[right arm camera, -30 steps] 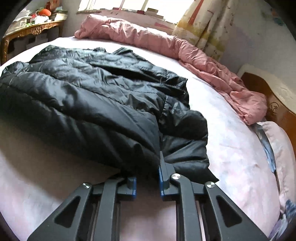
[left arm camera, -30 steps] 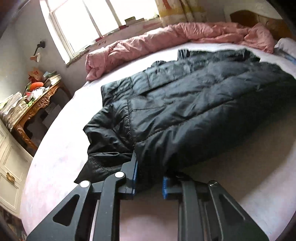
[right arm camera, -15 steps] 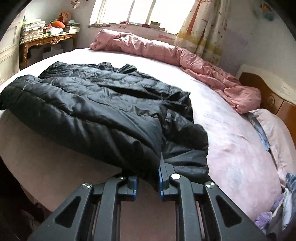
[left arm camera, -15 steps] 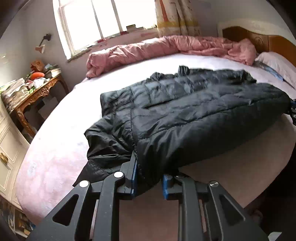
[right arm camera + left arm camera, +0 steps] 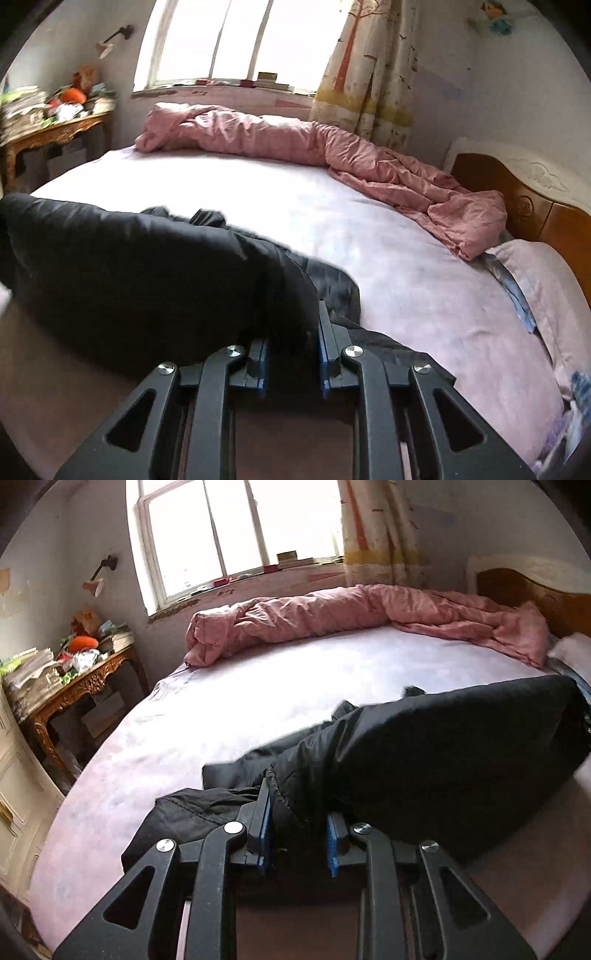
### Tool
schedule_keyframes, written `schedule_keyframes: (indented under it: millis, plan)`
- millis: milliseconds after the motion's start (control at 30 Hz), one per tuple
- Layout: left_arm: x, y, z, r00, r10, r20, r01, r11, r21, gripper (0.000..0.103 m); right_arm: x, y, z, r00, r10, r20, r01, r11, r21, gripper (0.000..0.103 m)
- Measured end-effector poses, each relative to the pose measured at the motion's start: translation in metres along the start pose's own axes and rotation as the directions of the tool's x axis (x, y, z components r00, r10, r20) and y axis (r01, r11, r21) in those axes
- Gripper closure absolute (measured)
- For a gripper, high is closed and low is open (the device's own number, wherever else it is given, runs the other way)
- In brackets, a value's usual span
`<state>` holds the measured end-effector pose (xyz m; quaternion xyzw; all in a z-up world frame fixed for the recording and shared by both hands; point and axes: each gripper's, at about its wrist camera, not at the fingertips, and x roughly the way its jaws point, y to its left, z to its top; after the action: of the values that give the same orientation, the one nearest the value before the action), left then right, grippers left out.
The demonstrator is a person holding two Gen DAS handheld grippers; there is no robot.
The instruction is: Fold large clothes
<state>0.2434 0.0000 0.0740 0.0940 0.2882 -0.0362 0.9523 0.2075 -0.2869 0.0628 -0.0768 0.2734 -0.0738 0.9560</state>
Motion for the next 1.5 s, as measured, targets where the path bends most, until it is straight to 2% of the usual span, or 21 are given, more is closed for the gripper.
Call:
schedule_keyframes:
  millis: [100,200,300,367,433,533,600,700,733,833,933,1000,1067,1200,1233,1267,1300,1333,1367,1400,1500]
  plan:
    - [0.032,0.005,0.005,1.0,0.005,0.03,-0.003,0.999,-0.05,0.079,0.029,-0.001,0.012,0.999,0.028,0.03,-0.03,0.998,0.063,0.082]
    - [0.057,-0.005,-0.001,0.998,0.034,0.057,-0.035,0.999,0.013,0.074,0.052,0.003,0.008,0.999,0.012,0.048,-0.014,0.998,0.053,0.079]
    - [0.071,-0.011,-0.013,0.99,0.081,0.112,-0.088,0.994,0.062,0.063,0.073,0.006,-0.001,0.999,0.016,0.039,-0.016,1.0,0.008,0.076]
    - [0.076,-0.014,-0.021,0.979,0.136,0.148,-0.147,0.987,0.063,0.055,0.078,0.005,-0.005,0.999,0.017,0.051,-0.017,1.0,0.004,0.069]
    - [0.08,-0.019,-0.023,0.979,0.147,0.139,-0.16,0.983,0.088,0.055,0.08,0.001,-0.008,0.998,0.005,0.063,-0.006,1.0,0.02,0.054]
    - [0.077,-0.017,-0.023,0.975,0.176,0.138,-0.189,0.979,0.082,0.054,0.078,-0.006,-0.009,0.997,0.022,0.075,-0.025,0.999,0.044,0.053]
    - [0.07,-0.015,-0.025,0.969,0.19,0.16,-0.203,0.977,0.068,0.045,0.07,-0.011,-0.011,0.994,0.027,0.105,-0.033,0.998,0.057,0.047]
    - [0.051,-0.003,-0.028,0.961,0.168,0.218,-0.177,0.984,0.022,0.022,0.051,-0.022,-0.018,0.986,-0.017,0.166,0.006,0.998,0.064,0.025]
    - [0.046,0.004,-0.029,0.96,0.165,0.227,-0.171,0.985,0.006,0.015,0.045,-0.025,-0.021,0.984,-0.024,0.177,0.014,0.998,0.059,0.024]
    - [0.036,0.022,-0.033,0.955,0.211,0.208,-0.209,0.977,-0.03,0.014,0.03,-0.04,-0.026,0.978,-0.038,0.204,0.032,0.999,0.033,0.024]
    - [0.027,0.047,-0.033,0.961,0.187,0.205,-0.168,0.98,-0.105,0.009,0.027,-0.068,-0.026,0.978,-0.032,0.205,0.01,0.994,0.108,0.022]
    - [0.028,0.062,-0.034,0.971,0.148,0.187,-0.12,0.981,-0.154,0.008,0.038,-0.094,-0.027,0.986,0.061,0.153,-0.093,0.973,0.211,0.021]
    - [0.038,0.075,-0.034,0.986,0.085,0.143,-0.056,0.978,-0.199,0.008,0.052,-0.113,-0.031,0.978,0.171,0.115,-0.198,0.937,0.288,0.021]
    - [0.067,0.092,-0.039,0.998,-0.04,0.04,0.05,0.96,-0.275,0.008,0.073,-0.122,-0.039,0.969,0.239,0.058,-0.246,0.923,0.297,0.021]
    - [0.075,0.095,-0.041,0.998,-0.052,0.021,0.056,0.951,-0.304,0.012,0.077,-0.12,-0.041,0.968,0.248,0.046,-0.251,0.923,0.291,0.022]
    - [0.079,0.098,-0.043,0.998,-0.063,0.007,0.062,0.942,-0.33,0.032,0.081,-0.118,-0.042,0.965,0.26,0.038,-0.26,0.923,0.285,0.027]
    - [0.085,0.1,-0.044,0.995,-0.099,-0.002,0.091,0.929,-0.36,0.045,0.085,-0.114,-0.042,0.959,0.28,0.032,-0.278,0.92,0.274,0.055]
    - [0.087,0.101,-0.043,0.991,-0.132,0.003,0.123,0.916,-0.381,0.067,0.087,-0.11,-0.041,0.959,0.282,0.028,-0.28,0.925,0.257,0.078]
    - [0.085,0.101,-0.042,0.991,-0.129,0.015,0.125,0.915,-0.385,0.086,0.084,-0.103,-0.039,0.971,0.235,0.05,-0.241,0.947,0.214,0.083]
    - [0.081,0.1,-0.039,0.991,-0.126,0.038,0.132,0.921,-0.367,0.094,0.08,-0.098,-0.036,0.979,0.184,0.087,-0.197,0.965,0.172,0.086]
    - [0.07,0.097,-0.028,0.989,-0.091,0.118,0.127,0.931,-0.343,0.097,0.069,-0.089,-0.025,0.976,0.114,0.184,-0.14,0.98,0.139,0.092]
